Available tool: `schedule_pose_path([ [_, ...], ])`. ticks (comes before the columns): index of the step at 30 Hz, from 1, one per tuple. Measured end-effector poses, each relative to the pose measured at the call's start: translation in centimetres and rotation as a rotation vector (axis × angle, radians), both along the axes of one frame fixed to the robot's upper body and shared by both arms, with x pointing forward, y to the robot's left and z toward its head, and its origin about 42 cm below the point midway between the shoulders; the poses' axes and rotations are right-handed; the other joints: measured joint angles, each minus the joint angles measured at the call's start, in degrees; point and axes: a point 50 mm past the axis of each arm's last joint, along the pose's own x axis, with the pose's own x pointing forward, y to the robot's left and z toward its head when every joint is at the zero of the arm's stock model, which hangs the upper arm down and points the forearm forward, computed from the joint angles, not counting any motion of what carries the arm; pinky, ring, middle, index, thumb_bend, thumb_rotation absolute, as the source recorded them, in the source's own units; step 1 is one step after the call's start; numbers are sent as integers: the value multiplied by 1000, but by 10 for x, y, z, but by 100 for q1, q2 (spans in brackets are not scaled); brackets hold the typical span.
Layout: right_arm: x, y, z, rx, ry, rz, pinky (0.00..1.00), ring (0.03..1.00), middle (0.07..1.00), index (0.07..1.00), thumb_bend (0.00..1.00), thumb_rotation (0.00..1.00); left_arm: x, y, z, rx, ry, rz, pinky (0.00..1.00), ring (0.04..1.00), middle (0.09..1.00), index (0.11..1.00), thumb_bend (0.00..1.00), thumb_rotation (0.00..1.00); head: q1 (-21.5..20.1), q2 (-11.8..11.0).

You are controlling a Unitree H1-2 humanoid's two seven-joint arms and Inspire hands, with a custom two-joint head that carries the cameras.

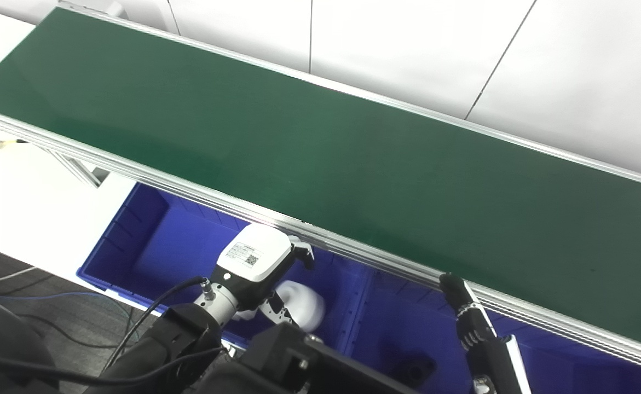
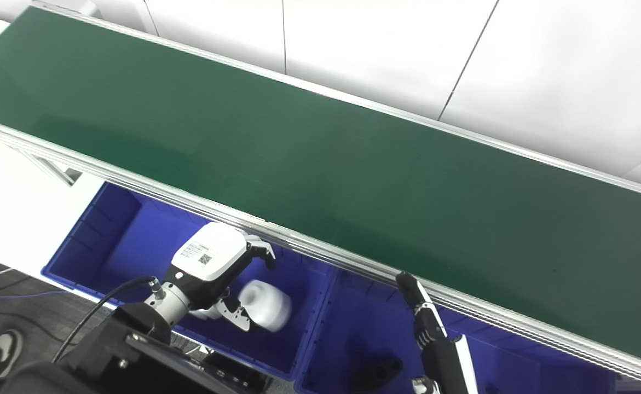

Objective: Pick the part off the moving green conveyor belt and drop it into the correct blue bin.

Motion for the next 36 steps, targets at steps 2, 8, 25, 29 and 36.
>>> schedule_pose_path([
  [2, 0, 0, 0, 0, 1, 0, 968, 948, 928, 926, 902, 935, 0, 0, 0, 0, 0, 0, 532, 630, 667, 589, 1000, 247, -9, 9],
  [8, 0, 0, 0, 0, 1, 0, 971, 948, 929, 927, 894, 937, -1, 0, 0, -6, 1, 2, 517, 613, 658, 590, 1000, 276, -26, 9],
  [25, -2, 12, 0, 8, 1, 1, 952, 943, 918, 908, 901, 931, -15, -19, 69, -642, 7, -91, 549, 640, 680, 627, 978, 499, -1222, 62],
  [29, -3, 30, -1, 14, -4, 2, 927, 928, 909, 899, 897, 957, -10, -13, 86, -771, -6, -130, 535, 635, 685, 634, 972, 497, -2197, 97],
  [36, -2, 56, 1, 17, -18, -14, 923, 937, 917, 896, 926, 978, 7, 3, 92, -894, -41, -177, 577, 678, 709, 657, 977, 600, -3427, -52],
])
